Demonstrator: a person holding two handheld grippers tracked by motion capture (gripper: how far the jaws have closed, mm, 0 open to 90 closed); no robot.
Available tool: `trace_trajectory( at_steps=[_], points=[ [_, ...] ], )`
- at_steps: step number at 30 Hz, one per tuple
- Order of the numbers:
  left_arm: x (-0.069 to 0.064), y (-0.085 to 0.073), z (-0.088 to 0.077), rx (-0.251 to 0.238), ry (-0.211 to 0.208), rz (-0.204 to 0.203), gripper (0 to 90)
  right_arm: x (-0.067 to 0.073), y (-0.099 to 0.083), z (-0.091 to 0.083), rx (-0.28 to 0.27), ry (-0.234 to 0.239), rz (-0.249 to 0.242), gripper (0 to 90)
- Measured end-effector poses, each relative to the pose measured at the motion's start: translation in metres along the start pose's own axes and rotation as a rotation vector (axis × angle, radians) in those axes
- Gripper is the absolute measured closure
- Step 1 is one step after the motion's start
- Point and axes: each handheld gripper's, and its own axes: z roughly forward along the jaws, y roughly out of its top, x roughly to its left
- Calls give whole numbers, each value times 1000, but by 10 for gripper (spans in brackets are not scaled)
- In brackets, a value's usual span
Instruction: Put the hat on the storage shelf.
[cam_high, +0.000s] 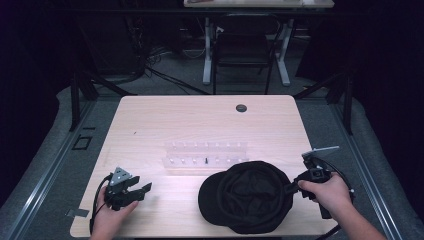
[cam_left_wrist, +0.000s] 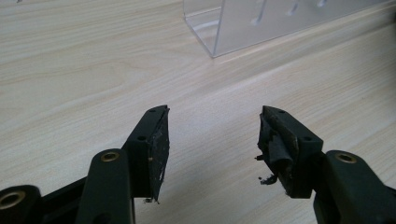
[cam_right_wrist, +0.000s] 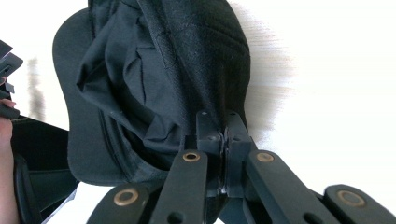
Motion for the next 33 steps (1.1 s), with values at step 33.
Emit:
trace_trajectory(
  at_steps=[33],
  points=[
    [0,-1,0,9,-3,1,433,36,4,-41,4,-24,-44,885]
  ],
)
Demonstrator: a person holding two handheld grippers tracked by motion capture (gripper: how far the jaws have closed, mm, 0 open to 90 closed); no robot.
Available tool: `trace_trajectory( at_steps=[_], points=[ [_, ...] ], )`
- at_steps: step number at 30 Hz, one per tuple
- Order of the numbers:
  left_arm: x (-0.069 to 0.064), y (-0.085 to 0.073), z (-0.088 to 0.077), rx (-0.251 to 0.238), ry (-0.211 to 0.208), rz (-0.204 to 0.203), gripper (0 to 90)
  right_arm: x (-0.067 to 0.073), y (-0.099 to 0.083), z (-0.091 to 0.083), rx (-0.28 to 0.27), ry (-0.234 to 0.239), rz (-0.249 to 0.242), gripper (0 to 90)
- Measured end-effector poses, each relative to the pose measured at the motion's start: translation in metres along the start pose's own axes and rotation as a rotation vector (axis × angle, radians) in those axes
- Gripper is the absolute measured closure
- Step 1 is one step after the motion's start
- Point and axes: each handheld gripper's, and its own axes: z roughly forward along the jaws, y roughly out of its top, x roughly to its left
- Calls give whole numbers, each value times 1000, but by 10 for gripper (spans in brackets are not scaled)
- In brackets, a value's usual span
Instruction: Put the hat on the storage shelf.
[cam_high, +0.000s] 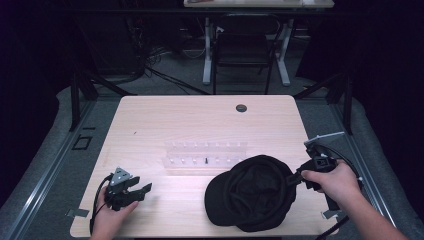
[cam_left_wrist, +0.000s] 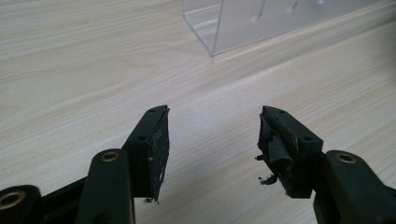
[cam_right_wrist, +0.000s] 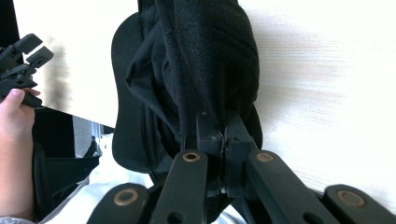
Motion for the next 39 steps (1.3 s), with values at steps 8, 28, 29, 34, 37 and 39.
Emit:
trace_trajectory(
  at_steps=[8,28,29,34,37,39],
  points=[
    [0,0,0,3,0,2,433,19,3,-12,6,-61,-19,885],
    [0,0,-1,14,-5,6,433,59,4,-52,-6,-50,-49,885],
    [0,0,-1,14,-5,6,433,60,3,-53,-17,-42,-44,885],
    [0,0,-1,6,-2,5,433,63,2,-62,-27,42,-39,886],
    [-1,0,0,7,-2,1,433,62,1,-66,-31,72,-38,886],
    [-1,0,0,9,-2,4,433,62,0,-66,-54,84,-26,885]
  ],
)
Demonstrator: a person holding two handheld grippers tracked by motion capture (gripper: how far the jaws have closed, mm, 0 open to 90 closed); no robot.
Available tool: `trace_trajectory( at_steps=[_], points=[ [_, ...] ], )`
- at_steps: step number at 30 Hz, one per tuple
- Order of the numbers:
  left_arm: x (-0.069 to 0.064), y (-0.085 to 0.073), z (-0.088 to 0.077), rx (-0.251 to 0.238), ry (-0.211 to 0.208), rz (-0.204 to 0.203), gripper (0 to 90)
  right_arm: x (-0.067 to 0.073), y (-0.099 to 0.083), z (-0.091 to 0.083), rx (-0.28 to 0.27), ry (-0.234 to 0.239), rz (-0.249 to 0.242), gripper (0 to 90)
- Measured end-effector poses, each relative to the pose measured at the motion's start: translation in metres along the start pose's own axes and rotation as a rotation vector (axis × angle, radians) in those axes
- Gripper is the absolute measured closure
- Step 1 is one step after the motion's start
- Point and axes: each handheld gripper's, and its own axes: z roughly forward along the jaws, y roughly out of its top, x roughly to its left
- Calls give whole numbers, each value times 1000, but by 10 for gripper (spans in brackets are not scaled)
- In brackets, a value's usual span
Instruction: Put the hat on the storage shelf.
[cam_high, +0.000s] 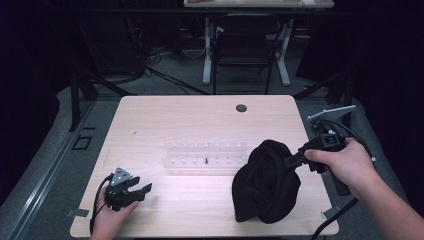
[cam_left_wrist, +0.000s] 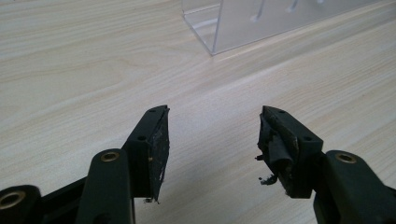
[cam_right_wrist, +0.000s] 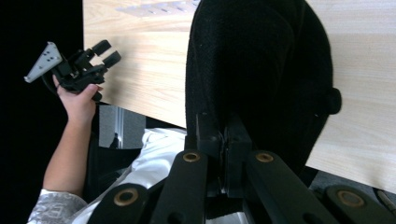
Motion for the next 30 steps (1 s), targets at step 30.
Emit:
trace_trajectory(
  at_steps=[30],
  points=[
    [0,0,1,0,-2,-1,431,22,15,-53,-177,136,-77,886]
  ],
)
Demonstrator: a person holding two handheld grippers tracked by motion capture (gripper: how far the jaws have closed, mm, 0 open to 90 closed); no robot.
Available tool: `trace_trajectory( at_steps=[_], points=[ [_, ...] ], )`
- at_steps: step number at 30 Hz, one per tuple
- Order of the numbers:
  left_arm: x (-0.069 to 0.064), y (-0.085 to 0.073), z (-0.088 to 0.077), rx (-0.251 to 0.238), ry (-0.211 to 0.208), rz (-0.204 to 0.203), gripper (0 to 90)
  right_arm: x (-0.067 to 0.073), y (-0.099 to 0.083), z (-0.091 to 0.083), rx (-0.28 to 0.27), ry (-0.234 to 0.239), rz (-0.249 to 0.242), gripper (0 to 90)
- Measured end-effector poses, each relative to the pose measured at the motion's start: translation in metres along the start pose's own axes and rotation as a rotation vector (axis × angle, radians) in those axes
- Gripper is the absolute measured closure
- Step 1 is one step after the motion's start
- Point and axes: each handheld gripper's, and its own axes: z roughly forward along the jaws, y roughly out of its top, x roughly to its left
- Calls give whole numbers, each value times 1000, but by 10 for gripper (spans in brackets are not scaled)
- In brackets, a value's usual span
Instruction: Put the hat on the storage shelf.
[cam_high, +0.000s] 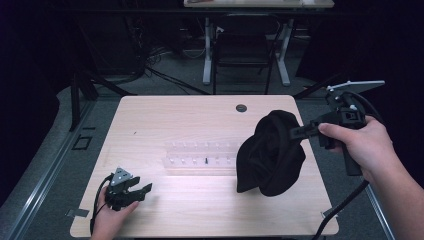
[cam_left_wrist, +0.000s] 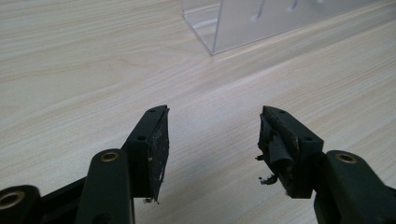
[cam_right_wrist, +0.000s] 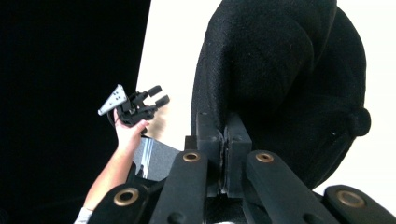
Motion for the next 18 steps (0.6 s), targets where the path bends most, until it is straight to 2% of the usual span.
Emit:
trace_trajectory(
  at_steps=[8,18],
  points=[
    [0,0,0,-3,-1,-5,430,5,13,6,-34,21,-17,886],
    [0,0,1,-3,-2,-1,430,18,30,14,-79,30,-41,886]
  ],
)
